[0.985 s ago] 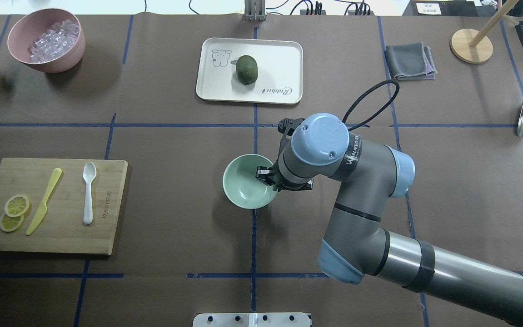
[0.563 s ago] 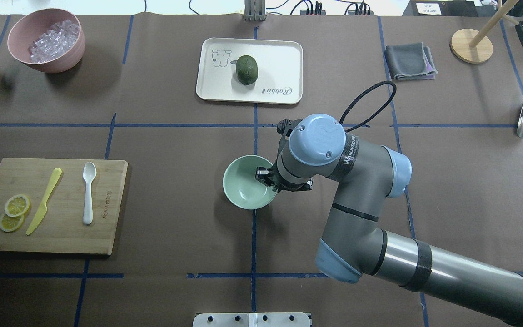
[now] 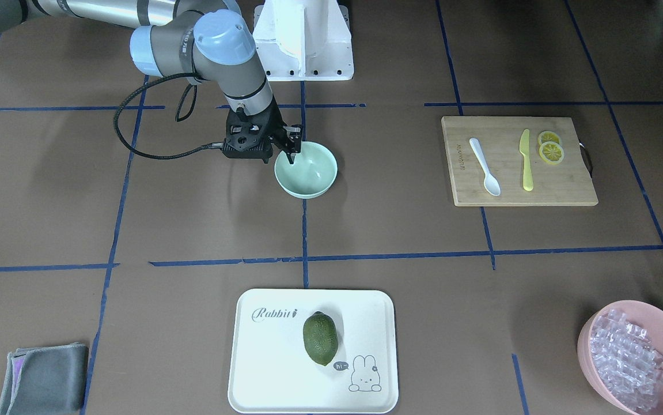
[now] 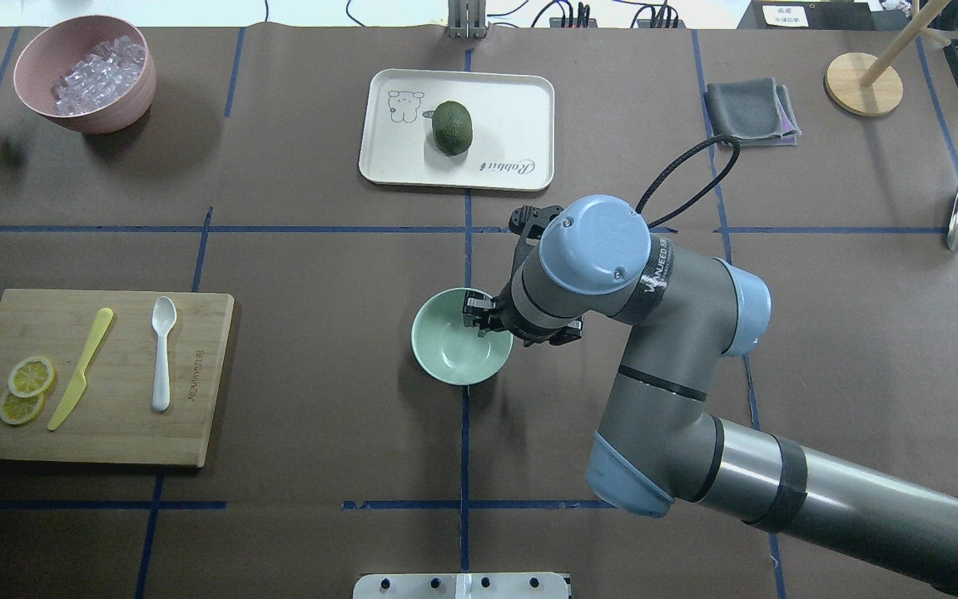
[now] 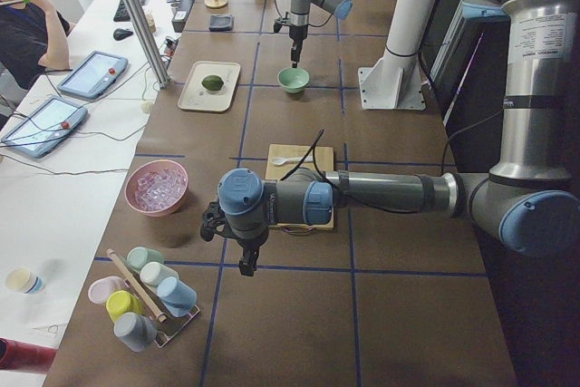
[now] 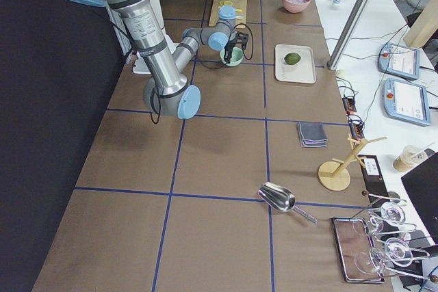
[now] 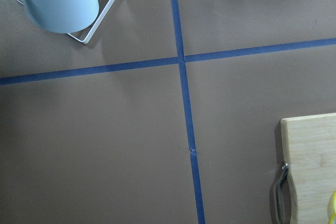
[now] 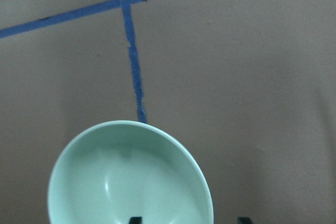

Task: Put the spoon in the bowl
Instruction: 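Release the bowl and withdraw the right gripper while the left reaches toward the board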

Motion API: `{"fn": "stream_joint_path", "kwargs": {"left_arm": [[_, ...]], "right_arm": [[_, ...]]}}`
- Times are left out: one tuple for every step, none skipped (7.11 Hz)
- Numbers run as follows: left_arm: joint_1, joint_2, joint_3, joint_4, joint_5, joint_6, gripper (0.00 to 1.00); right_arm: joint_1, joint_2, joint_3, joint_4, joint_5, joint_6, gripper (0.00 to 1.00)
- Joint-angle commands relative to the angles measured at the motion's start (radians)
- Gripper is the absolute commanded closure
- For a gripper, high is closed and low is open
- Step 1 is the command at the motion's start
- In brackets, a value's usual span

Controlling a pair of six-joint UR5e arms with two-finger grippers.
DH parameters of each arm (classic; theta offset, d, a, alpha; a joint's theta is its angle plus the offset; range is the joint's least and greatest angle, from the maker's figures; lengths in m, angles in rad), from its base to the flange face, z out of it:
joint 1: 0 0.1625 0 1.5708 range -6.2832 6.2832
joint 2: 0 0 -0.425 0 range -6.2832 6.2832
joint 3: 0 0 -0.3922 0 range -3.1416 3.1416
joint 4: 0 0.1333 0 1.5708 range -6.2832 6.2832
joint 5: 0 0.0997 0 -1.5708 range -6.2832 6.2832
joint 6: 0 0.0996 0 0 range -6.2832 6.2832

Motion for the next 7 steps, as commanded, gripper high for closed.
{"fn": "stream_joint_path", "kwargs": {"left_arm": [[0.014, -0.005, -0.106, 0.002, 0.009, -0.015, 0.00], [0.099, -0.003, -0.212, 0.002, 0.021, -0.182, 0.00], [0.201, -0.003, -0.296, 0.002, 0.023, -0.356, 0.00], [0.309, -0.005, -0.381, -0.001, 0.023, -0.525, 0.00], [0.415, -0.005, -0.453, -0.048, 0.088, -0.719, 0.00], [0.569, -0.005, -0.476, -0.130, 0.213, -0.940, 0.00], [0.692, -0.002, -0.466, -0.202, 0.345, -1.070, 0.00]], "right_arm": [[0.084, -0.002, 0.109, -0.115, 0.064, -0.008, 0.00], [0.114, -0.006, 0.152, -0.198, 0.066, -0.037, 0.00], [0.157, -0.024, 0.168, -0.252, 0.066, -0.118, 0.00], [0.192, -0.085, 0.214, -0.272, 0.066, -0.269, 0.00], [0.238, -0.163, 0.267, -0.274, 0.076, -0.381, 0.00], [0.290, -0.228, 0.292, -0.273, 0.098, -0.489, 0.00], [0.348, -0.283, 0.292, -0.266, 0.136, -0.610, 0.00]]}}
